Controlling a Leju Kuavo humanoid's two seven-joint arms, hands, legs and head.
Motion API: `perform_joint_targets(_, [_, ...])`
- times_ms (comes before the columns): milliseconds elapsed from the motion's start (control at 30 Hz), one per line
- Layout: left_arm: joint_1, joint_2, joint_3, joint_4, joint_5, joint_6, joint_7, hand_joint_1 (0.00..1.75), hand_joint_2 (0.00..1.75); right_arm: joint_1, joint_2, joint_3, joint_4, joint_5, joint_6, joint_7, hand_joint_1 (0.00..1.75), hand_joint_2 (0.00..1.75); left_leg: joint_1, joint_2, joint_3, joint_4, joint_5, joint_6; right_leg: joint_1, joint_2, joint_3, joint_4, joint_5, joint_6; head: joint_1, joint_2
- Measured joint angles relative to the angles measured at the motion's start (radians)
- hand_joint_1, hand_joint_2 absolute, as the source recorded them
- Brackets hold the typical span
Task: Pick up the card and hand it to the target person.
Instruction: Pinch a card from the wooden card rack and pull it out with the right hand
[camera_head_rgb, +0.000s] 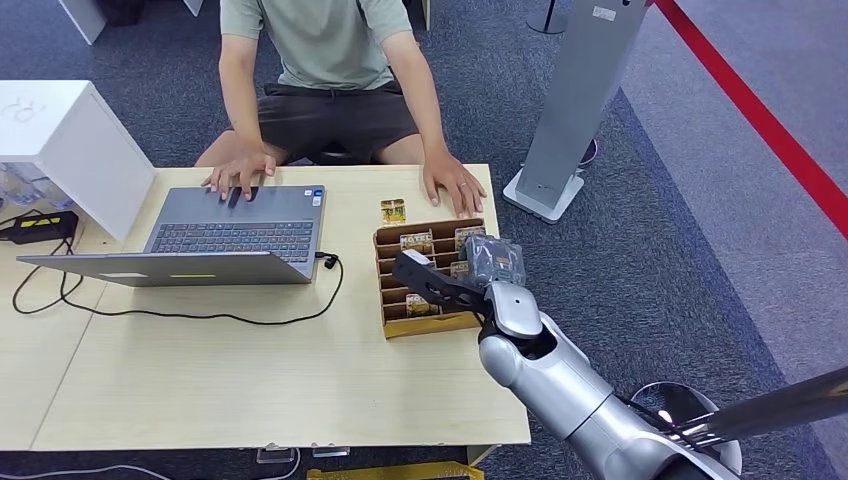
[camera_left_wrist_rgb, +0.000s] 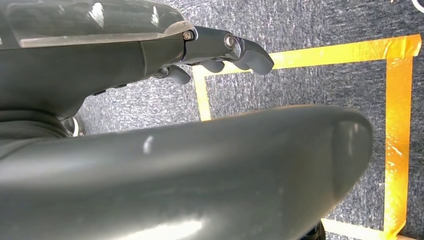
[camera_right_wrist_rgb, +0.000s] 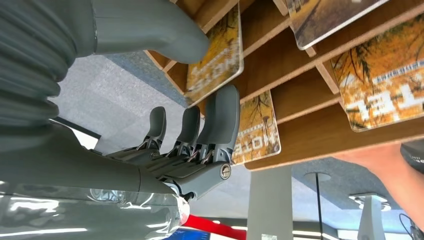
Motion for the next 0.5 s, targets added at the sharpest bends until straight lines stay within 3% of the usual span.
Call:
perform_joint_targets(267, [0.0, 0.0, 0.0, 0.0, 0.001, 0.001, 0.0, 0.0, 0.0, 0.0, 0.002, 0.005, 0.012, -0.005, 0.0, 0.0, 1.04, 1.75, 0.0, 0.0, 0.0, 0.0, 0.0, 0.0, 0.0, 0.0, 0.0, 0.0, 0.0, 0.0, 0.0, 0.0])
perform_joint_targets(400, [0.0, 0.0, 0.0, 0.0, 0.002, 0.0, 0.0, 0.0, 0.0, 0.0, 0.002, 0.005, 0.017, -0.01, 0.0, 0.0, 1.34, 1.75, 0.0, 0.0, 0.0, 0.0, 0.0, 0.0, 0.0, 0.0, 0.0, 0.0, 0.0, 0.0, 0.0, 0.0])
perform_joint_targets(500, [0.0, 0.0, 0.0, 0.0, 0.003, -0.001, 0.0, 0.0, 0.0, 0.0, 0.002, 0.005, 0.018, -0.01, 0.0, 0.0, 1.39, 1.75, 0.0, 0.0, 0.0, 0.0, 0.0, 0.0, 0.0, 0.0, 0.0, 0.0, 0.0, 0.0, 0.0, 0.0])
